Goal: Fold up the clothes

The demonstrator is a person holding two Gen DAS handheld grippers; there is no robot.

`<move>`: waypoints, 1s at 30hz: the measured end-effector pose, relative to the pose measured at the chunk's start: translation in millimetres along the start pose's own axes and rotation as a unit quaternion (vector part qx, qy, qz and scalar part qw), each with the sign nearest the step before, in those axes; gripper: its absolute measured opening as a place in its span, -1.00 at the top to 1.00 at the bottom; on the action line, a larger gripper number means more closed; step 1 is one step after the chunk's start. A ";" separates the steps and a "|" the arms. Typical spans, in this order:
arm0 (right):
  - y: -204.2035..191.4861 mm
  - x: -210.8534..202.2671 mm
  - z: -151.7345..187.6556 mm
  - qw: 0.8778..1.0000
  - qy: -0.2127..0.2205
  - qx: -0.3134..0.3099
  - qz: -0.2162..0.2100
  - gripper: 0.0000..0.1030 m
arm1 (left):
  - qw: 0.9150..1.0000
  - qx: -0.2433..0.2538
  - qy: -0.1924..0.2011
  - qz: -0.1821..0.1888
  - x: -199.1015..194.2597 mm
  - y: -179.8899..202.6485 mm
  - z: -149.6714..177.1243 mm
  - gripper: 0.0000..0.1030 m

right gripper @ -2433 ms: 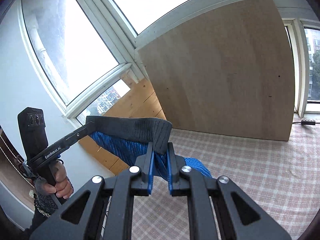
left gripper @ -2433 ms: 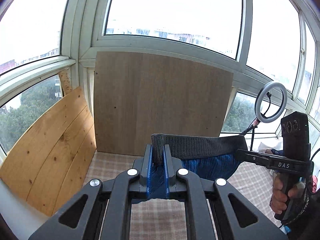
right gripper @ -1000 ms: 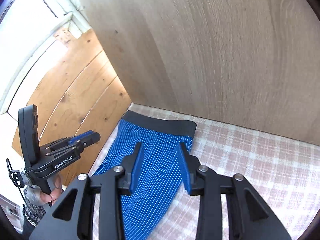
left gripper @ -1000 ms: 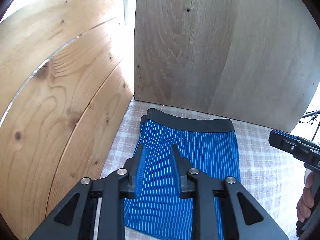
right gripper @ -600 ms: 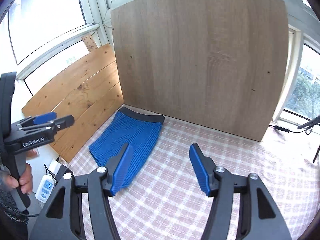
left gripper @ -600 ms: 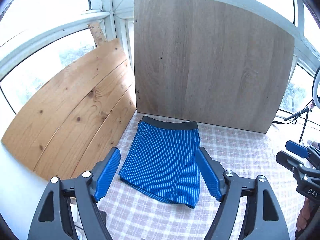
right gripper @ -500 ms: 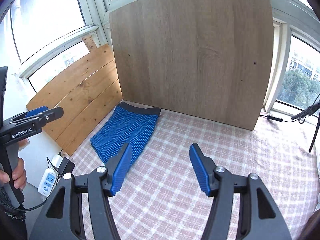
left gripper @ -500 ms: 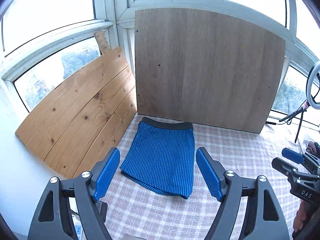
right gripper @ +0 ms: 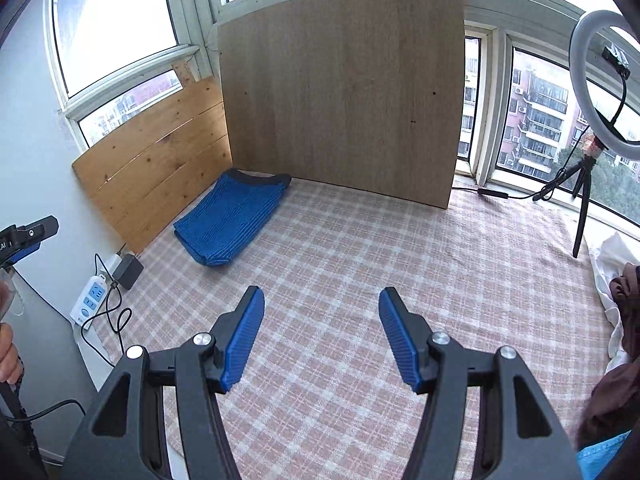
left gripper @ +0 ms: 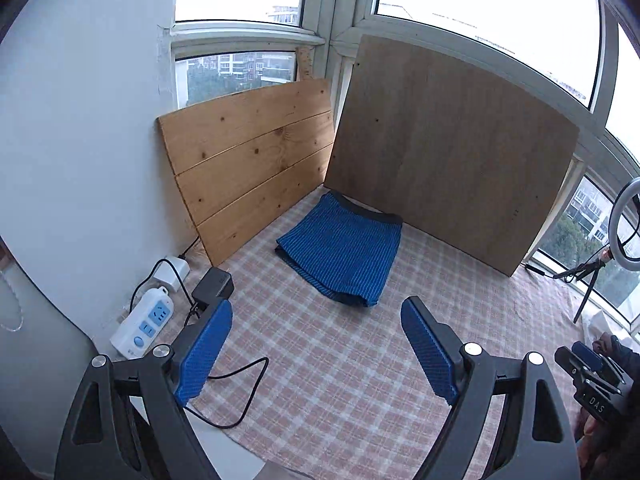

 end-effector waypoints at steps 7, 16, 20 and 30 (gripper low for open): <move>-1.2 -16.8 23.5 1.000 -0.007 -0.025 0.001 -0.14 | 1.000 0.025 -0.006 -0.015 -19.5 -3.1 33.2 -0.67; -1.1 -25.5 36.4 1.000 -0.001 -0.005 -0.012 -0.14 | 0.999 0.025 0.016 -0.013 -49.5 -8.9 36.6 -0.67; -0.4 -24.1 36.8 1.000 -0.007 0.000 -0.009 -0.14 | 0.999 0.018 0.028 -0.012 -57.6 -15.3 32.9 -0.67; -10.1 -21.0 36.0 1.000 -0.010 -0.007 -0.011 -0.14 | 0.999 -0.008 0.036 -0.030 -56.4 -37.1 30.0 -0.67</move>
Point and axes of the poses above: each gripper's, at about its wrist camera, not at the fingertips, and x roughly the way its jaws point, y to its right, z to its underside, the point moved 2 cm from there along x, roughly the way its jaws point, and after that the axes turned 13 degrees about -x, right-handed, at the moved point
